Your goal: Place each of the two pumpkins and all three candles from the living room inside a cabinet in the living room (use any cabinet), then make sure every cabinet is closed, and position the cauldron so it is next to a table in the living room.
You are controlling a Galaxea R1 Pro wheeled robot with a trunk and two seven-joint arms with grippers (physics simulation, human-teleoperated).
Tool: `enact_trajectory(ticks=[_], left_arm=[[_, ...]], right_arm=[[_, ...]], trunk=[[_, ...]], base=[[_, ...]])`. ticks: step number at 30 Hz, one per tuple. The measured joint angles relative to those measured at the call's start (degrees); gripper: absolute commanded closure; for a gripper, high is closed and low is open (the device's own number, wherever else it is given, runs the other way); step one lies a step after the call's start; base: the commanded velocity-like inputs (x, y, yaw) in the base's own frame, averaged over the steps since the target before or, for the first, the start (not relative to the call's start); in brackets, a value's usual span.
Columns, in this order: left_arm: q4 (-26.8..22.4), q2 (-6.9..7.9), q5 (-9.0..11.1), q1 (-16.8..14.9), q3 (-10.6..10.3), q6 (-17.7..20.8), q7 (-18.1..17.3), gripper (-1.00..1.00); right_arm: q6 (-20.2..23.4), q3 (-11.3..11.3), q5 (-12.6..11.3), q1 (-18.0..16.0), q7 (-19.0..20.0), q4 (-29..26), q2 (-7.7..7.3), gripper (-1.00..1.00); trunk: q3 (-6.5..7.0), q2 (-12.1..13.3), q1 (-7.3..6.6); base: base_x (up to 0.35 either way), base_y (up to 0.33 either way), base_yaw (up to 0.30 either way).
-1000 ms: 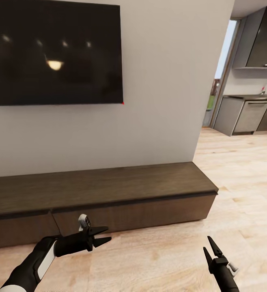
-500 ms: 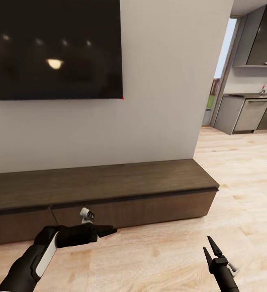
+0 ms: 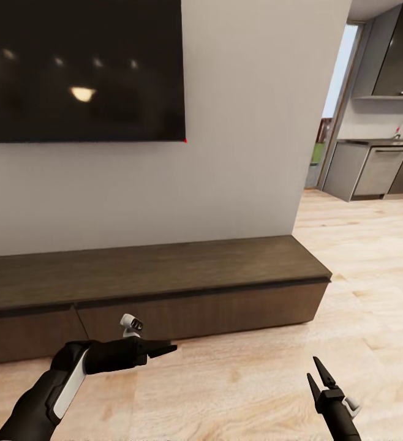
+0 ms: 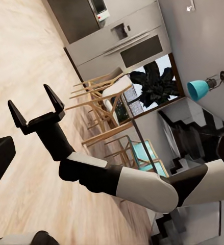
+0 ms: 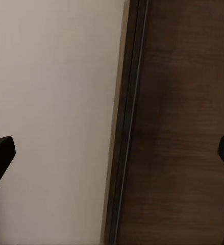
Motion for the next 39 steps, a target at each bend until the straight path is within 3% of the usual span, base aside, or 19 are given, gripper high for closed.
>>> enact_trajectory(ticks=[7, 18, 25, 31, 39], left_arm=[[0.1, 0.0, 0.0, 0.0, 0.1, 0.0, 0.0, -1.0], [0.1, 0.0, 0.0, 0.0, 0.1, 0.0, 0.0, -1.0], [0.3, 0.11, 0.2, 0.0, 0.2, 0.0, -0.1, -1.0], [0.9, 0.51, 3.7, 0.1, 0.3, -0.1, -0.1, -1.0], [1.0, 0.53, 4.3, 0.2, 0.3, -0.2, 0.0, -1.0]], right_arm=[[-0.1, 0.0, 0.0, 0.0, 0.0, 0.1, 0.0, -1.0], [-0.1, 0.0, 0.0, 0.0, 0.0, 0.1, 0.0, -1.0], [-0.1, 0.0, 0.0, 0.0, 0.0, 0.1, 0.0, -1.0], [-0.1, 0.0, 0.0, 0.0, 0.0, 0.1, 0.0, -1.0], [-0.1, 0.0, 0.0, 0.0, 0.0, 0.1, 0.0, -1.0]], trunk=[[-1.26, -2.8, 1.54], [-3.69, -3.0, 1.83], [-3.7, -3.0, 1.83], [-3.7, -3.0, 1.81], [-3.7, -3.0, 1.8]], base=[[0.0, 0.0, 0.0], [0.0, 0.0, 0.0], [0.0, 0.0, 0.0], [0.054, 0.0, 0.0], [0.245, 0.0, 0.0]])
